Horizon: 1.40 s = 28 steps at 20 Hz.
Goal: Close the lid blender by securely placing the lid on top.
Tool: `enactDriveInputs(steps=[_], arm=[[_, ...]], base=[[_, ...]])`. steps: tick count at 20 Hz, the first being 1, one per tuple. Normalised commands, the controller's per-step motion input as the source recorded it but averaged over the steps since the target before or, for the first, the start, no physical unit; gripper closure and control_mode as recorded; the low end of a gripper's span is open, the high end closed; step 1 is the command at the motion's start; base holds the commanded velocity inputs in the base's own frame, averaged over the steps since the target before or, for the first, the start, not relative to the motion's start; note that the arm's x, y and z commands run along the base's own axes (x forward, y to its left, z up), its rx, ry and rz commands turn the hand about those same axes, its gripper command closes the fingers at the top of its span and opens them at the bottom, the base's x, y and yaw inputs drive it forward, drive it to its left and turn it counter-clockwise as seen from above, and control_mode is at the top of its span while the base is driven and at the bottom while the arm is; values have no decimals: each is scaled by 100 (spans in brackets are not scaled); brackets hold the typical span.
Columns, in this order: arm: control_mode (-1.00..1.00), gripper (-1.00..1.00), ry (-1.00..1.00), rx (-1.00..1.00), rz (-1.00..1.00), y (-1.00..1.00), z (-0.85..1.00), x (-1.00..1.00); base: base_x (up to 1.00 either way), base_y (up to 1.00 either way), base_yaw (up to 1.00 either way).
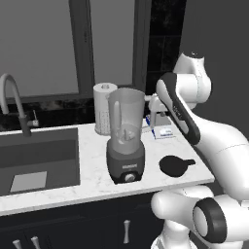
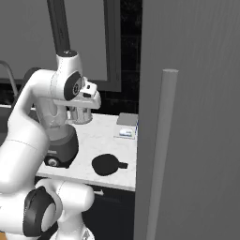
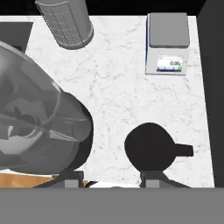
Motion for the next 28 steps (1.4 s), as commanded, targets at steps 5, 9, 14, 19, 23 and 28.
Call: enactDriveInputs(steps=[5, 9, 14, 19, 23, 28], arm=[[-100, -100, -5, 0, 0, -1, 0, -26], [-100, -100, -1, 11, -25, -39, -11, -34], [-100, -100, 3, 21, -61, -78, -26, -18], [-100, -100, 10, 9, -76, -49, -44, -1], [-100, -100, 12, 0, -65, -6, -55, 6], [-100, -100, 9, 0, -47, -3, -40, 8]], base=[[0, 0, 0], [0, 0, 0], [0, 0, 0], [0, 0, 0], [0, 0, 0], [0, 0, 0]])
